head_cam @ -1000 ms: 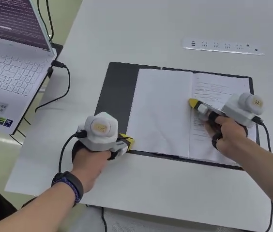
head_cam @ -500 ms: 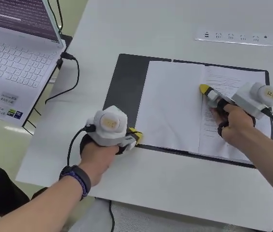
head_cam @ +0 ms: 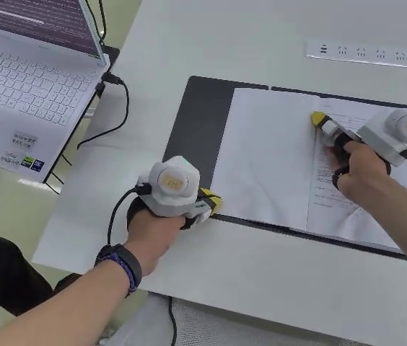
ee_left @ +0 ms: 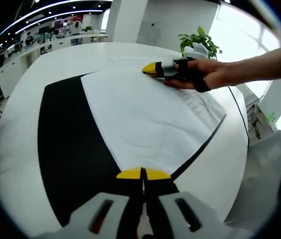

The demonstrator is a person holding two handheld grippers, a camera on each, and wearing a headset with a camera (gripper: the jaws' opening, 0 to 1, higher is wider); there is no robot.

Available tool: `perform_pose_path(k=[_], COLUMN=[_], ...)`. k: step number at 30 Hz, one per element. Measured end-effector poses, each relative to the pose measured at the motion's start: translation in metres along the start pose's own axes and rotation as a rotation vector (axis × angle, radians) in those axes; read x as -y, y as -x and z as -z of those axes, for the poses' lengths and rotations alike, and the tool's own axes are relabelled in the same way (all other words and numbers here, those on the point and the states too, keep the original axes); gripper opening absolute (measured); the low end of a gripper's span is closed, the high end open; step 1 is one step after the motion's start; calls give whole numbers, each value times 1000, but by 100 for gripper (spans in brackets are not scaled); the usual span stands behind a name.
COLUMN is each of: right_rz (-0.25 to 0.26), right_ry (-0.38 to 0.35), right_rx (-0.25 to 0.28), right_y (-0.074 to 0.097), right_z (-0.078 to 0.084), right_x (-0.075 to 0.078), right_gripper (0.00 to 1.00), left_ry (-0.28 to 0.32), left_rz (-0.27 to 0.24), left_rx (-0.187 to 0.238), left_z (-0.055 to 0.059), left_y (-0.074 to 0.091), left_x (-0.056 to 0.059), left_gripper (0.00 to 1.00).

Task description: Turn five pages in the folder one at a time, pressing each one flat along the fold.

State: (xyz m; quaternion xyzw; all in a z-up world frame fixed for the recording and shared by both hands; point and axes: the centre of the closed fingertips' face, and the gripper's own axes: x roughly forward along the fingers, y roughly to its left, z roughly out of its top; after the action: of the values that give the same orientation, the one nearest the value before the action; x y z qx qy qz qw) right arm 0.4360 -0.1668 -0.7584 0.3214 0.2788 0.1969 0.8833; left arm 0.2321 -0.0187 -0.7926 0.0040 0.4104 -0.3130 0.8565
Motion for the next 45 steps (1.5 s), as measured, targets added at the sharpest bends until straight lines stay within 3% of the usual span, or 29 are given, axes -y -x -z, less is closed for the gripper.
perform_pose_path(k=[9, 13, 17, 22, 25, 30, 33, 39, 42, 45], right_rz=[39, 66, 63, 50, 18, -2, -8, -12, -30, -36], right_ry=[-71, -69, -86, -28, 71, 72, 110, 118, 173, 183], right_rx=[49, 70, 74, 38, 2, -10, -41, -58, -76, -80], right_y=[-23, -26, -26, -22, -13, 2, 8, 13, 18, 22], right_z=[-18, -20, -21, -14, -3, 10, 17, 23, 27, 30], right_x=[15, 17, 18, 14, 7, -6, -13, -16, -19, -19], right_gripper=[0, 0, 0, 0, 0, 0, 0, 0, 0, 0], left_ry=[6, 60, 41, 38, 58, 49, 50, 48, 51, 52], left_rz=[-2, 2, -6, -8, -11, -19, -19, -18, -19, -20], left_rx=[7, 23, 21, 21, 27, 28, 25, 27, 30, 34], left_z=[0, 0, 0, 1, 1, 1, 2, 2, 2, 3], left_y=[0, 1, 1, 1, 1, 2, 1, 1, 0, 0], left_x=[0, -2, -2, -2, -2, -1, -2, -3, -3, -4], left_gripper=[0, 0, 0, 0, 0, 0, 0, 0, 0, 0])
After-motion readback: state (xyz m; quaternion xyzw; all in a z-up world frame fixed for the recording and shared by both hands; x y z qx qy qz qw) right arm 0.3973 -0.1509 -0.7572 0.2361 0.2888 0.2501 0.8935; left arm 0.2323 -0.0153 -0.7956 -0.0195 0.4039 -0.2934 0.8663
